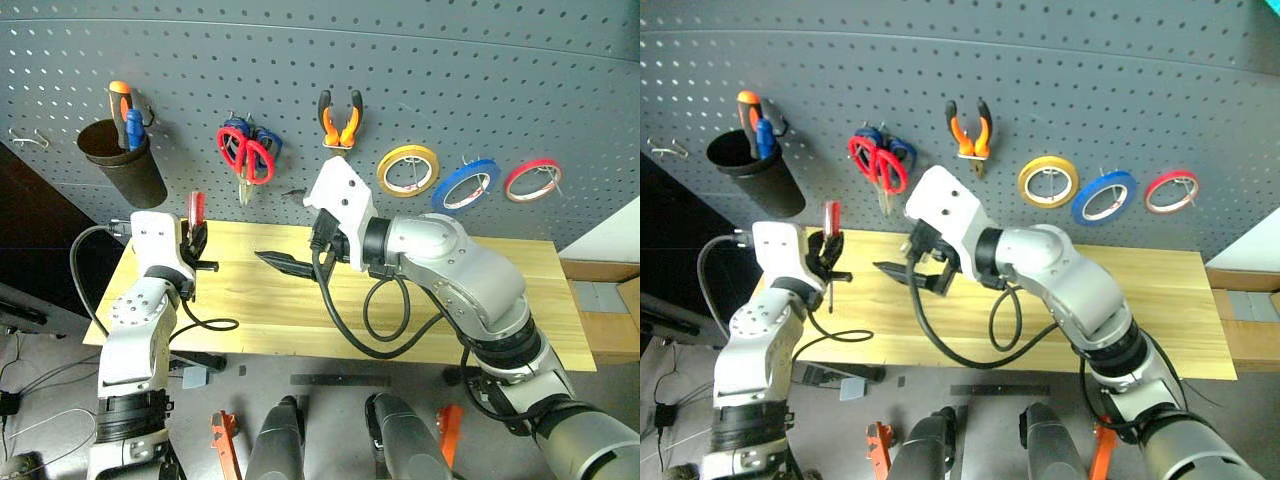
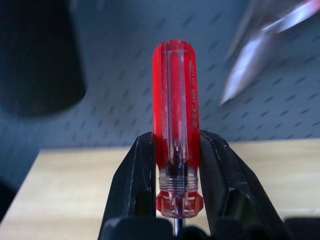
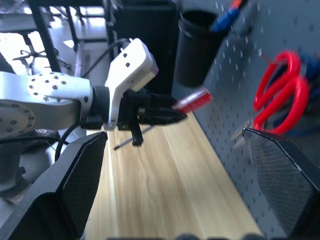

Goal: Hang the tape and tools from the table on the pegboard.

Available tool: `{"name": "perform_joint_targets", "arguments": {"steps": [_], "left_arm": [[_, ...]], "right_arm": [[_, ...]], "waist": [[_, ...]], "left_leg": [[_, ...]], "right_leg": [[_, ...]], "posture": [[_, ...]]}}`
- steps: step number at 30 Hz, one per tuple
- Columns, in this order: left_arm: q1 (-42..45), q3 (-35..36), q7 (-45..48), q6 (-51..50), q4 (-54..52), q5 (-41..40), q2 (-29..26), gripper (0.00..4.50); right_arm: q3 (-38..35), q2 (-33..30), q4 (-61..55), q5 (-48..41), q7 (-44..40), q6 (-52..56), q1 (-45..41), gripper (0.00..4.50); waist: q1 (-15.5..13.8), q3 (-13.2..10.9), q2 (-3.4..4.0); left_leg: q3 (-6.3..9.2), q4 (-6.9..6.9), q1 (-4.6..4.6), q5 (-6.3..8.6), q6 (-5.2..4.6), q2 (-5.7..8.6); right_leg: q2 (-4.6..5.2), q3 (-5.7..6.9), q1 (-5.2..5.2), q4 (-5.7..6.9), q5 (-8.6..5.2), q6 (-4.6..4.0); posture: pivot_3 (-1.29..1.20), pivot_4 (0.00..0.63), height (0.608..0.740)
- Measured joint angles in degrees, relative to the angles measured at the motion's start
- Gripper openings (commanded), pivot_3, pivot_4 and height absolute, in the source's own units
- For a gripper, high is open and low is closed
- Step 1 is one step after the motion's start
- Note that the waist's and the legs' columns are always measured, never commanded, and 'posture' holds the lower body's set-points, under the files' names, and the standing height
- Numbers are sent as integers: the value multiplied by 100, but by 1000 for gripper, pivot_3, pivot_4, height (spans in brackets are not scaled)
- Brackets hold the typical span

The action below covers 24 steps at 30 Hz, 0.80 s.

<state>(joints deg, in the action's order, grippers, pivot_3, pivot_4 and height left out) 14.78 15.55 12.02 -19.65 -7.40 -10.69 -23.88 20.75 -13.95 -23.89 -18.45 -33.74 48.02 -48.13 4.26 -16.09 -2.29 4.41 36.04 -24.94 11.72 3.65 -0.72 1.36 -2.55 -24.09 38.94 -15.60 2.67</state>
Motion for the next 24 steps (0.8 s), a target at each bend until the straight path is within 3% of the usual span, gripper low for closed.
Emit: {"name": "perform_joint_targets", "arguments": {"steps": [4,9,15,24], "left_arm": [[242,-3,8,366,-436,39,-31,848],[1441,258,-16,800,-278,42,-558,848],[2723,644,-58,1628,1442,61,-1033,848],[3982,506,8,3008,3651,230,-1171,848]], "right_arm": [[-179,-136,7,-5,-144,-360,-10,4500],[-418,-95,195,-45,-114,-485,-212,4500],[-486,85,440,-2,55,-514,-329,4500],[-495,332,688,161,284,-516,-609,4500]], "waist": [[-53,4,-5],[-82,11,-8],[-76,21,-11],[-58,45,-39]], "left_leg": [[2,2,1,-6,10,1],[4,2,2,-15,23,1],[1,1,1,-16,25,1],[2,3,-3,-32,50,4]], "right_leg": [[0,4,2,5,1,-1],[-9,8,2,9,5,-8],[-8,10,-1,6,5,-8],[-5,14,-2,7,6,-9]], "posture": [[-43,176,740],[-57,171,740],[-72,162,740],[-118,148,740]]}}
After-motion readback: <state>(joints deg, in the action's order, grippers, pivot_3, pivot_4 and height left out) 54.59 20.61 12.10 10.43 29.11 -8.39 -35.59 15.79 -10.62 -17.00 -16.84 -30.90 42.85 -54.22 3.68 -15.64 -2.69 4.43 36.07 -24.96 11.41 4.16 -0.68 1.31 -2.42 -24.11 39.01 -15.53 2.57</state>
